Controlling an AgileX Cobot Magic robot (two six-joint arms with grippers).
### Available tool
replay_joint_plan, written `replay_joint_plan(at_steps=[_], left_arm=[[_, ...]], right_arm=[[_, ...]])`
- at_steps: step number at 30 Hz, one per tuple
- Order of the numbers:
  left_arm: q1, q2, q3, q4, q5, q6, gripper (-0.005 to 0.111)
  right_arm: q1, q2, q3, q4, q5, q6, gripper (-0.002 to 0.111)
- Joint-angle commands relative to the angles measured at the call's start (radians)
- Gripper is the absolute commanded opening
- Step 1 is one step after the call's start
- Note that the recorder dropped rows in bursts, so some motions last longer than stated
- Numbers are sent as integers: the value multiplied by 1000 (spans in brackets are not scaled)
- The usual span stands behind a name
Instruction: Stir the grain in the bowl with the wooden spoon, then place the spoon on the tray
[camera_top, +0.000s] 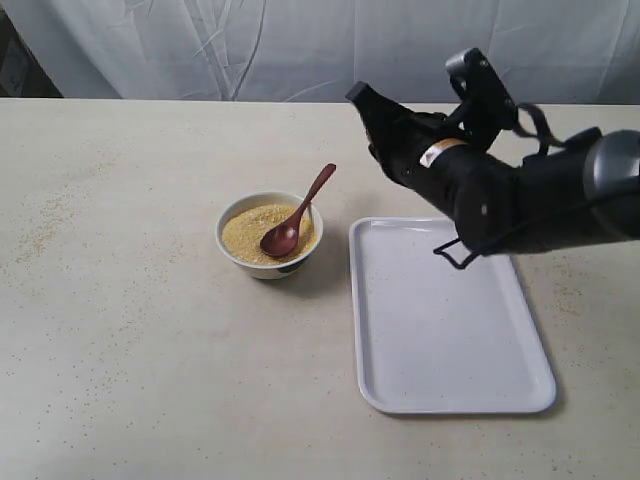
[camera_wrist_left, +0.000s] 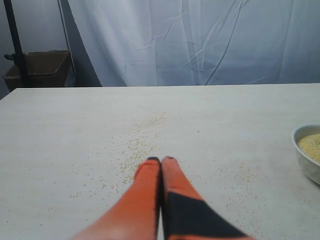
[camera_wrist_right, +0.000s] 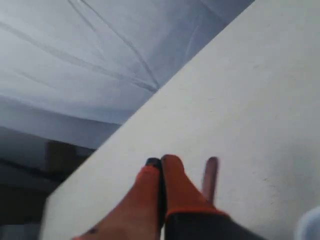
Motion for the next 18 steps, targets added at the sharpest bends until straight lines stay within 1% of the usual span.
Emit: replay_joint_plan(at_steps=[1,4,6,8,10,12,13,15,18], left_arm=[[1,-5,4,-3,-5,-3,0],[1,-5,4,-3,-5,-3,0],[1,-5,4,-3,-5,-3,0],[1,-5,4,-3,-5,-3,0],[1,-5,4,-3,-5,-3,0],[1,-5,4,-3,-5,-3,0],[1,-5,4,-3,-5,-3,0],[1,-5,4,-3,-5,-3,0],[1,-5,4,-3,-5,-3,0]], right_arm=[[-47,31,39,-500,-273,491,-1],[-123,38,33,-633,-210,629,-1],[-187,38,31,-701,-103,705,-1],[-240,40,25,-810,-42,776,-1],[-283,40,5,-977,-5,893,-1],[-301,40,-19,-1120,5,982,0],[-304,40,-33,-1168,13,1004,3],[-304,47,-60,-1215,33,1025,13],[-304,90,-112,-1243,27,1056,34]])
